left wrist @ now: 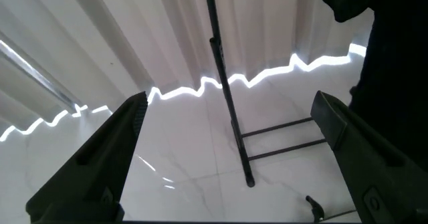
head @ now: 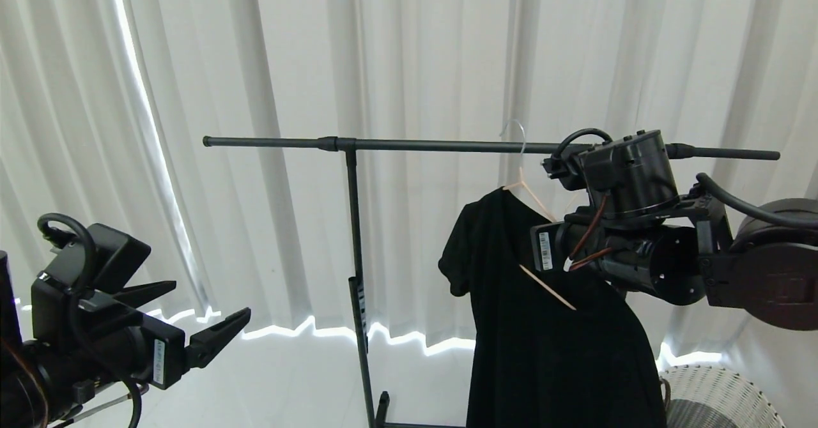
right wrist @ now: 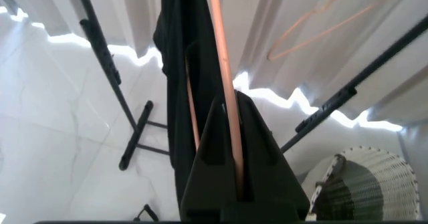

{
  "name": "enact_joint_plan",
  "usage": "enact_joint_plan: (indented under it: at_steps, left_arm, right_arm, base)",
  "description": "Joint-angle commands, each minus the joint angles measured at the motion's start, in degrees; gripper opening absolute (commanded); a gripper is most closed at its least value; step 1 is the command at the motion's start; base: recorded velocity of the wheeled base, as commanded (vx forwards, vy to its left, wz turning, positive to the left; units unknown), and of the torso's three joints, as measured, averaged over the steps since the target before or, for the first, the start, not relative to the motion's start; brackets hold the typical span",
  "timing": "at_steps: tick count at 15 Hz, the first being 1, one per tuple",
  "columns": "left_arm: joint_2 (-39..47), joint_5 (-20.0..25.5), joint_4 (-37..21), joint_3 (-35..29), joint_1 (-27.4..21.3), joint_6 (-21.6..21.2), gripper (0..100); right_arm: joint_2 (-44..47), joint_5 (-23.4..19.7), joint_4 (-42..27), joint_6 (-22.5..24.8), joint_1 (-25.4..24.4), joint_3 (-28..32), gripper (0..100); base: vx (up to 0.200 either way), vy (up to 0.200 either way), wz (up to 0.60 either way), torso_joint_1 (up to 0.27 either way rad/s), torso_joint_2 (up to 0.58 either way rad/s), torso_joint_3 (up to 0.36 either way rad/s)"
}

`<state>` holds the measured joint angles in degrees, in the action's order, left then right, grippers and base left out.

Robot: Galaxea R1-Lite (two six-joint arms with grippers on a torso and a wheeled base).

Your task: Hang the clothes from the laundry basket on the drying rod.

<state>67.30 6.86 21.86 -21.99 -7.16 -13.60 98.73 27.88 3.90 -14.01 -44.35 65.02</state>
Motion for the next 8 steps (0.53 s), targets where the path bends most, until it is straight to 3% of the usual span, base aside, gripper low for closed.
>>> enact_joint_plan:
  at_steps: [1,8]
  left_arm:
    - [-0.1,0.0,0.0,0.0,-0.3,0.0,100]
    - [-0.1,0.0,0.0,0.0,-0.3,0.0,100]
  right_arm:
    - [-0.1,0.0,0.1,0.0,0.0,-0.1,0]
    - [0.1,0.0,0.1,0.1,0.0,-0.1,0]
  base:
    - [0.200,0.000,0.00,0.012,0.01,-0.002]
    - [0.200,0.000,0.00,0.004,0.00,0.000]
